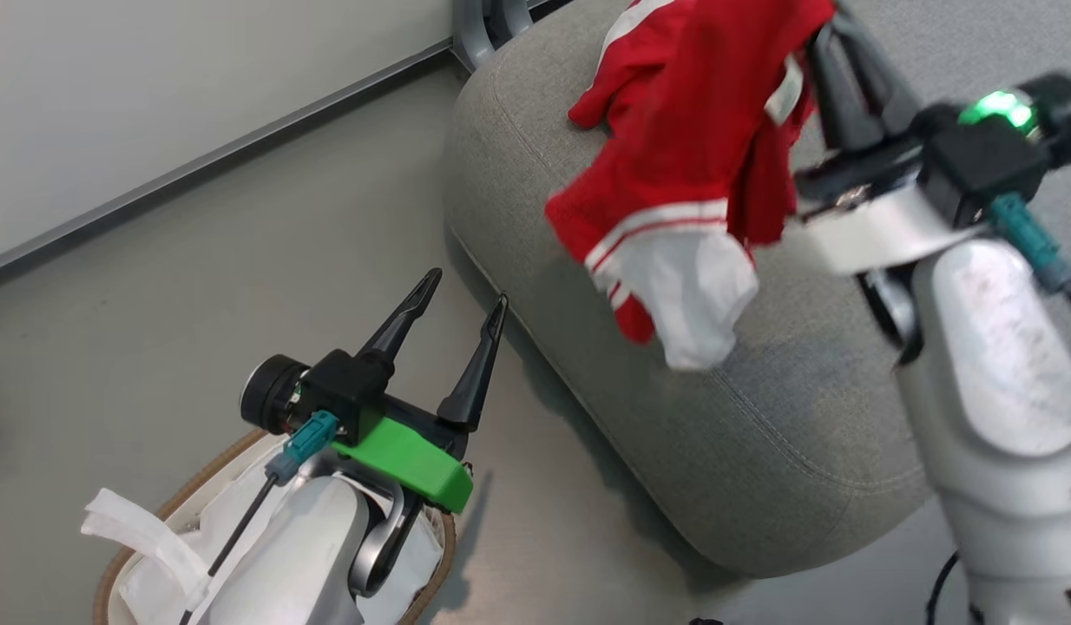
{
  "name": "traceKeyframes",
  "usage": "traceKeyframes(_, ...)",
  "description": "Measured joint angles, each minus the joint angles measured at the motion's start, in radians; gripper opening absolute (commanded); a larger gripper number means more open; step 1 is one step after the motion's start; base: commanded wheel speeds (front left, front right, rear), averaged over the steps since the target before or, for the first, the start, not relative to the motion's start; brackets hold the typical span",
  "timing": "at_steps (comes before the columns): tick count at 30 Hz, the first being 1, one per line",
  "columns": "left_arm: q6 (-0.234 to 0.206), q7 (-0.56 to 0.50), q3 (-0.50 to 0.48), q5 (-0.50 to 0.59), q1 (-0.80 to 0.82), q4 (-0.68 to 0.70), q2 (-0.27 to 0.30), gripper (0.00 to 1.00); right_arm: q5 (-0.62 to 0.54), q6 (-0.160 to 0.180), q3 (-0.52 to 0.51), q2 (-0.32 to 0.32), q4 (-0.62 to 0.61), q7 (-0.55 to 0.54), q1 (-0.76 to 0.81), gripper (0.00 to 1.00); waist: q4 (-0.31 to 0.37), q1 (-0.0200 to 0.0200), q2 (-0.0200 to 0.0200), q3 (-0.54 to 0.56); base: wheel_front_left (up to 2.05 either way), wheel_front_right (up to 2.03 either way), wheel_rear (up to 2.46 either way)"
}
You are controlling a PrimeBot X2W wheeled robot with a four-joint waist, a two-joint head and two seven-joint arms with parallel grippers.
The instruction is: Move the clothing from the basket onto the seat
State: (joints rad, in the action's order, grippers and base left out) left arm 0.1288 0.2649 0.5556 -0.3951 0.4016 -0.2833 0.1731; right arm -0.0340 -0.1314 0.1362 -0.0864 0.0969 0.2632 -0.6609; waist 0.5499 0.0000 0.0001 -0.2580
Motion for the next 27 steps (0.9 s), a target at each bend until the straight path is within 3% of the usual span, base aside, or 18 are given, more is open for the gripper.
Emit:
traceKeyframes(10,0.0,0.0,-0.014,0.019,-0.003,0.062,0.061,1.0,-0.135,0.0,-0.073,-0.175,0.243,0.0,-0.46,0.0,-0.009,0.0,0.0,-0.091,0.0,0.0,0.0)
traceKeyframes(18,0.0,0.0,0.048,0.015,0.059,0.101,0.105,1.0,-0.308,0.0,-0.232,-0.278,0.429,-0.011,-0.598,0.0,-0.066,0.0001,0.0,-0.185,0.0,0.0,0.0)
traceKeyframes(22,0.0,0.0,0.07,0.011,0.089,0.117,0.119,1.0,-0.369,0.0,-0.329,-0.27,0.481,-0.017,-0.568,0.0,-0.097,0.0001,0.0,-0.233,0.0,0.0,0.0)
traceKeyframes(27,0.0,0.0,0.111,0.008,0.117,0.126,0.133,1.0,-0.429,0.0,-0.451,-0.213,0.568,-0.025,-0.45,0.0,-0.129,0.0001,0.0,-0.297,0.0,0.0,0.0)
